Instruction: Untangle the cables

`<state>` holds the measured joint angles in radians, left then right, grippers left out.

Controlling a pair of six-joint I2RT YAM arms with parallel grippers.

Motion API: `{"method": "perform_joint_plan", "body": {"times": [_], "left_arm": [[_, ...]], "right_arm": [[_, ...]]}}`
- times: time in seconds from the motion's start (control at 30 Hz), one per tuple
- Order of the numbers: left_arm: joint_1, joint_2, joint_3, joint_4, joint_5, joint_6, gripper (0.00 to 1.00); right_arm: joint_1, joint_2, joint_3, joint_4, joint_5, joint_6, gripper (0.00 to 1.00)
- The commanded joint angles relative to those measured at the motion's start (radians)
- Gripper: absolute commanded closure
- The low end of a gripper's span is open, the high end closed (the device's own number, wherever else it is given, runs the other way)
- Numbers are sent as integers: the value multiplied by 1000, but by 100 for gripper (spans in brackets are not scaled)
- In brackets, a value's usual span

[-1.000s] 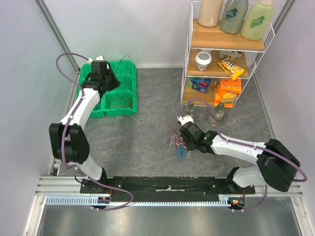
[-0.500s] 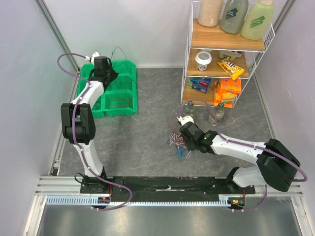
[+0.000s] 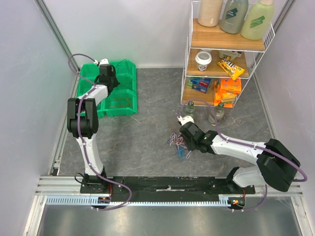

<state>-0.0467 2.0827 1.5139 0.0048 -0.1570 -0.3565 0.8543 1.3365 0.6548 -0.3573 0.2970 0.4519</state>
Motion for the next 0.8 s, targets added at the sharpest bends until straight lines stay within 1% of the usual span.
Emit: {"method": "perform_joint_plan", "body": {"times": [0.0,0.07,0.17,0.27,0.3,0.33,0.4,0.47,0.6,0.63,0.67,0.7,0.77], "left_arm": [[-5,-62,-55,1,-62,128,98],[-5,-73,-67,-31,-75,161,98],[-5,-55,-18,-181,-88,197,98],[-5,6,116,-359,-99,200,98],[-7,39,158,-409,-95,206,95],[-5,59,185,-445,-96,205,91],[-5,63,215,-489,-98,191,79],[-4,28,195,-473,-76,182,64],[-4,-42,173,-430,-30,183,47],[-4,-52,183,-434,-20,188,34],[-4,-61,187,-436,-7,195,24],[-4,-75,187,-437,8,197,21],[-4,-119,174,-428,42,200,18]], "right_arm": [[-3,-5,20,4,21,-9,100],[-3,-2,20,6,21,-9,100],[-3,-2,20,4,19,-7,100],[-3,-2,20,4,19,-9,100],[-1,0,22,4,18,-10,100],[-3,1,22,6,16,-13,100],[-3,7,25,6,17,-13,100],[-4,9,25,7,17,-15,100],[-4,10,26,6,21,-16,100],[-6,10,26,6,22,-16,100],[-6,10,26,7,22,-15,100],[-6,9,25,6,22,-15,100],[-8,7,25,6,21,-13,100]]}}
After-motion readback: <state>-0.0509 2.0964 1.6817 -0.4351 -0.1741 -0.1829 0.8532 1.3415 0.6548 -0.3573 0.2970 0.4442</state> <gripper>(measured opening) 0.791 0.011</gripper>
